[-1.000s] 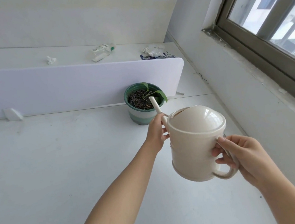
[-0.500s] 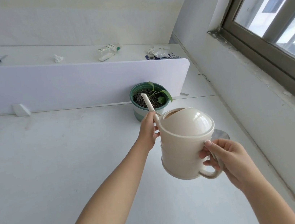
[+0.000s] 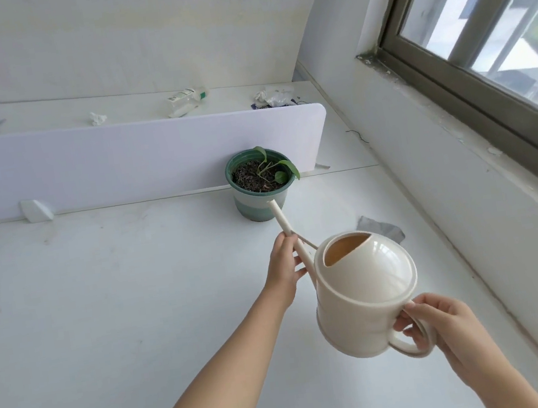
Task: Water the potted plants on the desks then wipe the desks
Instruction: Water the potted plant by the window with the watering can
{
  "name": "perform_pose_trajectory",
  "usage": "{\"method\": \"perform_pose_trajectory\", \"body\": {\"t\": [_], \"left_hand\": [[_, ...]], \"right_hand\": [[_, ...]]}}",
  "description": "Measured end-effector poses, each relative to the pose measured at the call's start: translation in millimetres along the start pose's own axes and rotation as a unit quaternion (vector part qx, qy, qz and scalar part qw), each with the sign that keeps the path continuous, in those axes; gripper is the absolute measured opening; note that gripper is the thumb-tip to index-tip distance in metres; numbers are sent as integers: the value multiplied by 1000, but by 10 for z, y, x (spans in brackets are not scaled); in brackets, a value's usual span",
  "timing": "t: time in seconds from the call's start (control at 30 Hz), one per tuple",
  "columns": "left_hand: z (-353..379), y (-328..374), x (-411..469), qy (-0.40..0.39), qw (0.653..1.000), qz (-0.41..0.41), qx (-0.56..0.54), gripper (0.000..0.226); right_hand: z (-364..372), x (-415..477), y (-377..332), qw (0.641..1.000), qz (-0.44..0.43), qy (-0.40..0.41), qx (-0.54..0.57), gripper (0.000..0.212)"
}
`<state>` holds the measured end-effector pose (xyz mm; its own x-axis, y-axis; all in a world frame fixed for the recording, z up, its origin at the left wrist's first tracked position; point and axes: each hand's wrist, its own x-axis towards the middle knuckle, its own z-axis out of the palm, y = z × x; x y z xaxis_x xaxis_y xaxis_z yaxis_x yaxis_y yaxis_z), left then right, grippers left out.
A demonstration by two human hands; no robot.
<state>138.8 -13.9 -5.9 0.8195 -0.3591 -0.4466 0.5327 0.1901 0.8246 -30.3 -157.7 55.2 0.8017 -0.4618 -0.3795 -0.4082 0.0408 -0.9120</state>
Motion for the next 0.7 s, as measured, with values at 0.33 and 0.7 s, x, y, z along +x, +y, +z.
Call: {"method": "perform_pose_trajectory", "body": {"t": [0.33, 0.7], "left_hand": [[-322, -278, -521, 71, 997, 27, -3, 17], [-848, -329, -918, 167, 977, 99, -85, 14]], "right_hand": [[-36, -96, 472, 997, 23, -50, -53, 27], [342, 2, 480, 985, 13, -157, -73, 12]]}}
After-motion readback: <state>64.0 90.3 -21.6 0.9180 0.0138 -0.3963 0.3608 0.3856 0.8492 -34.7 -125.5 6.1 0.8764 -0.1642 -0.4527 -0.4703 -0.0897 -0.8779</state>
